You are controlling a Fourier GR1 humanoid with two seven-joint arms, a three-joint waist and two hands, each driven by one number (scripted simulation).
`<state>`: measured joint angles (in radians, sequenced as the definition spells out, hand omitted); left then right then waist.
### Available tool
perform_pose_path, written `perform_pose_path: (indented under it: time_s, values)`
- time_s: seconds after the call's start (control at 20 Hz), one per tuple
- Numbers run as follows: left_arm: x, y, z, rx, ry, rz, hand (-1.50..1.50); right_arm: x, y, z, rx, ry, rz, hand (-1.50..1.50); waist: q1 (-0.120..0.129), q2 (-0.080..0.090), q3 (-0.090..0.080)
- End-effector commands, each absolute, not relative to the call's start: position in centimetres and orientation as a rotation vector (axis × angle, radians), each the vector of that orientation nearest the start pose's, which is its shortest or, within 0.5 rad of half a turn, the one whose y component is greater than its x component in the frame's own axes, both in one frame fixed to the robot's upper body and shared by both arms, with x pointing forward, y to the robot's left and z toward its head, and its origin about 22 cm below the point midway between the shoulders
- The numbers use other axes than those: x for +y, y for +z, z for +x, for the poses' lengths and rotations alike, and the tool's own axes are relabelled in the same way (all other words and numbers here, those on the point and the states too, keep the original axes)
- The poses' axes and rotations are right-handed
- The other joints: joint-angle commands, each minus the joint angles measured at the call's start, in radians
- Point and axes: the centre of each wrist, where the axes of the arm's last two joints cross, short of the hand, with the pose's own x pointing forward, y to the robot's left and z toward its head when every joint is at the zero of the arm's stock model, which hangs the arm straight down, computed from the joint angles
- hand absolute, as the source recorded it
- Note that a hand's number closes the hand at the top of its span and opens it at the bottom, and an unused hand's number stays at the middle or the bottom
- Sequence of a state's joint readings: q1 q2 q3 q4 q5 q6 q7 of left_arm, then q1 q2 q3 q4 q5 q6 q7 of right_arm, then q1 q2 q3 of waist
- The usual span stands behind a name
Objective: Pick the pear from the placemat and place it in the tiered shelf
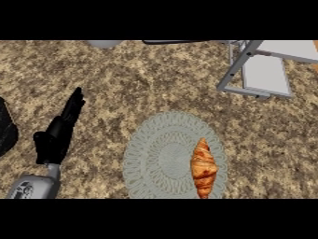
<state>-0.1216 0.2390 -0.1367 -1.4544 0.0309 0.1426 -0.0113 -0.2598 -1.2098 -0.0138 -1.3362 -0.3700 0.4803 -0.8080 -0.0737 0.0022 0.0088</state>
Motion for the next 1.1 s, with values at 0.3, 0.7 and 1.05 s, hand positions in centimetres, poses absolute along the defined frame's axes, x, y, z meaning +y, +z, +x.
perform_pose_path:
  time_s: [0.3,0.7,1.05]
  values:
    - [22.5,1.2,27.9,-1.583,-0.258,0.096,0.0,-53.6,29.6,24.5,-2.255,0.887,0.013,1.5,0.097,0.01,-0.005]
    - [21.1,2.4,29.4,-1.598,-0.296,0.074,0.0,-55.5,30.7,24.2,-2.284,0.764,-0.081,1.5,0.118,0.014,-0.005]
    - [20.5,3.1,29.8,-1.618,-0.321,0.063,0.0,-53.9,33.1,26.0,-2.345,0.784,-0.159,1.5,0.146,0.018,-0.006]
